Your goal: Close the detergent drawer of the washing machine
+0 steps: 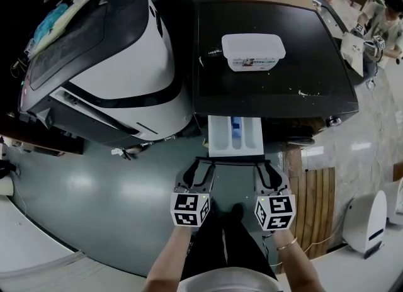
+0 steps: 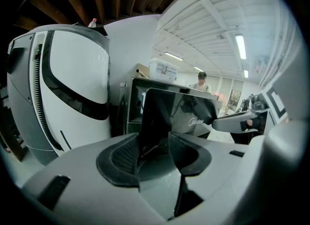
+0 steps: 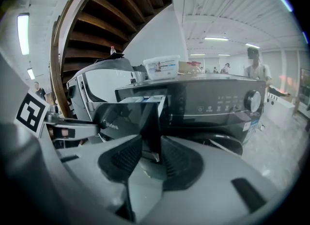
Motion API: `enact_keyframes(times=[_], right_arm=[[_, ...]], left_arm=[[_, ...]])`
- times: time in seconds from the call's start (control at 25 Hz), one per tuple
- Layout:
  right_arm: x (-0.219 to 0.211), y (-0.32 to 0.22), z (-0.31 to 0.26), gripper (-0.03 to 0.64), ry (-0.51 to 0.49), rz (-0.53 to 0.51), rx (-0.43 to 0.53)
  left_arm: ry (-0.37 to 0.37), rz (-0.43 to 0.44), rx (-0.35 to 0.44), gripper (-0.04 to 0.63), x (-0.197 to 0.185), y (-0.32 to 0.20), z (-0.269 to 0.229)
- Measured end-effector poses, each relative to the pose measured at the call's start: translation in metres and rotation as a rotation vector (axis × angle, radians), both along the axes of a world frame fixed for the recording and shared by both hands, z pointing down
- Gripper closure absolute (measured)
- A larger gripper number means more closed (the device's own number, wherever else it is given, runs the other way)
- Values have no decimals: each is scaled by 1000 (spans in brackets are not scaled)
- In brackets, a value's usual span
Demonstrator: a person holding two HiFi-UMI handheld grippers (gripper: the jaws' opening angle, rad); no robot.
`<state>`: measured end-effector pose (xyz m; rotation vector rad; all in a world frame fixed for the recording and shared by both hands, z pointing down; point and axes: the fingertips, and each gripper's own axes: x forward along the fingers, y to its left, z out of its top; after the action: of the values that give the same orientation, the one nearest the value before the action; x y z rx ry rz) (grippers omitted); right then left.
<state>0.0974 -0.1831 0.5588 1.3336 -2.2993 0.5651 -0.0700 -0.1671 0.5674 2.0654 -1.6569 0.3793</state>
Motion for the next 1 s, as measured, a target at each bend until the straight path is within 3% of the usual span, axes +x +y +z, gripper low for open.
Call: enact_keyframes(times=[1.0], right_arm=[[-9,-48,-2,511,10,23,19]], left_arm=[[-26,0,9,428,-10,-48,-1]])
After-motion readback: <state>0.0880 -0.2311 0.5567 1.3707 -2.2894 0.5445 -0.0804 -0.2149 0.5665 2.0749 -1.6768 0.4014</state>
